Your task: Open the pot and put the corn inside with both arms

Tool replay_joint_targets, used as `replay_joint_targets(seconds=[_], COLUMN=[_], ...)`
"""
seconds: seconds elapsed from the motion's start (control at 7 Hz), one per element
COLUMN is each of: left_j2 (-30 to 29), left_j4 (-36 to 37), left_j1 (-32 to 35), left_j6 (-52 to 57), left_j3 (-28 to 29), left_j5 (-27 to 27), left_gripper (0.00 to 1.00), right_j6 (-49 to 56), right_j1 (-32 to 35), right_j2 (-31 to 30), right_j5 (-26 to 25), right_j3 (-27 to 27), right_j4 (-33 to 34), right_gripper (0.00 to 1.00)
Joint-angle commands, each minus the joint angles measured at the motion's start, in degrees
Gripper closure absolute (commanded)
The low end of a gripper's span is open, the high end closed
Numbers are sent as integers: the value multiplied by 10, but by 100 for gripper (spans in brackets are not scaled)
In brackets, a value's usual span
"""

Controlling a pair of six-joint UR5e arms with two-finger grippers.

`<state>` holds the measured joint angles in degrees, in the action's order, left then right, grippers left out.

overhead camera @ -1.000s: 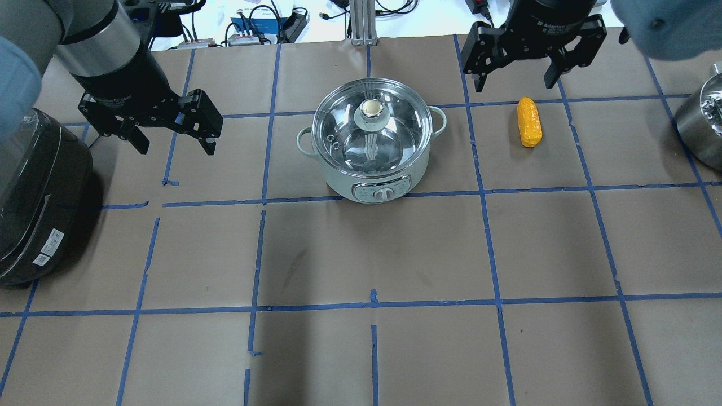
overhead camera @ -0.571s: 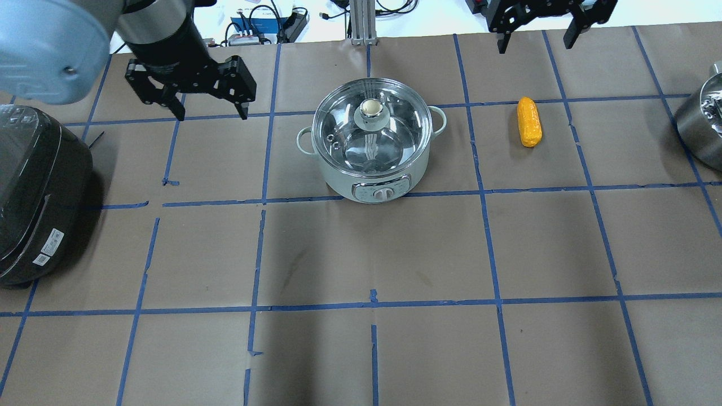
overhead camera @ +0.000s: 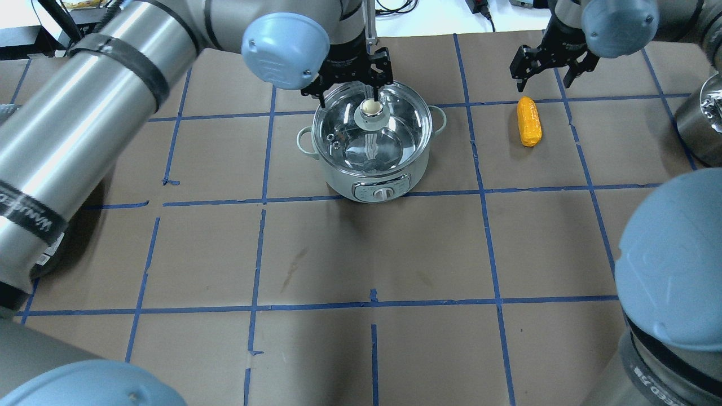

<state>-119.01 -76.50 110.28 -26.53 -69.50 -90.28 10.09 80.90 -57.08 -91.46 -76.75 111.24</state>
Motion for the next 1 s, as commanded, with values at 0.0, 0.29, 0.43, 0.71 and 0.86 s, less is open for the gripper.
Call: replay_joint_targets(seconds=[0.0,0.29,0.43,0.71,0.86], left_j2=[-31,-45,-44,-43,-31], left_j4=[28,44,45,45,44], left_j1=[8,8,8,8,8], left_j6=[-25,-24,-16,-15,-15], left_j3=[6,5,5,5,7], left_j5=[20,17,14,14,14], left_gripper=[0,0,48,90,91], right_j6=[0,-1,-1,-5,-6], right_j1=[-6,-10,-11,-11,-11], right_j2=[49,65,66,63,58], right_j5=[1,1,1,0,0], right_j3=[-29,-60,-61,-56,-52], right_j4=[64,117,116,105,102], right_gripper=[16,18,35,89,93])
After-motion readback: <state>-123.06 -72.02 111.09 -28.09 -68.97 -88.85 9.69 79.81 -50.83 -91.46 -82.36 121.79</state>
